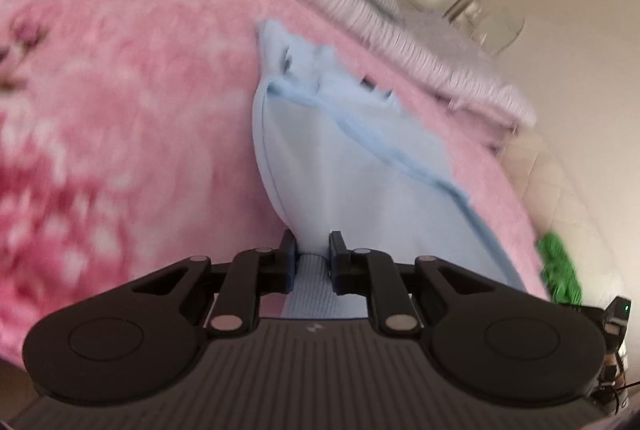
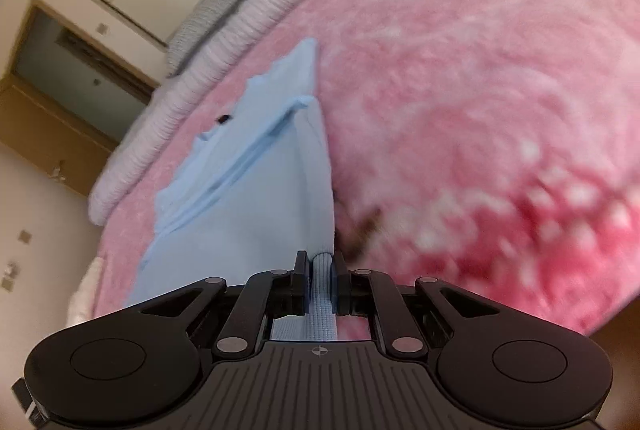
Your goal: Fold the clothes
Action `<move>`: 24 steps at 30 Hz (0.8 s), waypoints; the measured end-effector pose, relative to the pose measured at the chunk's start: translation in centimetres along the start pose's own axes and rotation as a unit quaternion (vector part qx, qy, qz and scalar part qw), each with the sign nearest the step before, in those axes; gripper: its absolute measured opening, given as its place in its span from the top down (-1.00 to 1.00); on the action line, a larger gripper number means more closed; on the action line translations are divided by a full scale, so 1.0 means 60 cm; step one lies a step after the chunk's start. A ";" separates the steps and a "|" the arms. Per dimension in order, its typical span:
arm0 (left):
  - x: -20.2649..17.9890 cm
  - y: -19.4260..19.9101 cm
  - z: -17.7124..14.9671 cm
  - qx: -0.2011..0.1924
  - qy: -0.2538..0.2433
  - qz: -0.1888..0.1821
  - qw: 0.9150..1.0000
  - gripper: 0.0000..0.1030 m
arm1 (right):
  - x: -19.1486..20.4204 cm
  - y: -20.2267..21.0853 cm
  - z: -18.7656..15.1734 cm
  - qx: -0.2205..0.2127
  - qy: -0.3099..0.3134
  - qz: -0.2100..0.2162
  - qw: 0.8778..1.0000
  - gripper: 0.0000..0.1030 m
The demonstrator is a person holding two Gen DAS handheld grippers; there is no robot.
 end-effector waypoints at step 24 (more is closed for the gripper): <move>-0.169 0.165 -0.152 -0.073 -0.206 0.207 0.954 0.44 | 0.164 0.166 -0.168 -0.061 0.203 -0.181 0.960 0.10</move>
Point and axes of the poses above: each gripper's, at about its wrist camera, not at the fingertips, and y roughly against the way its jaws point, x to its left, z to its top, the point moved 8 cm from there along -y, roughly the way its jaws point, and after that the axes turned 11 degrees about y, right-handed, at the moved point
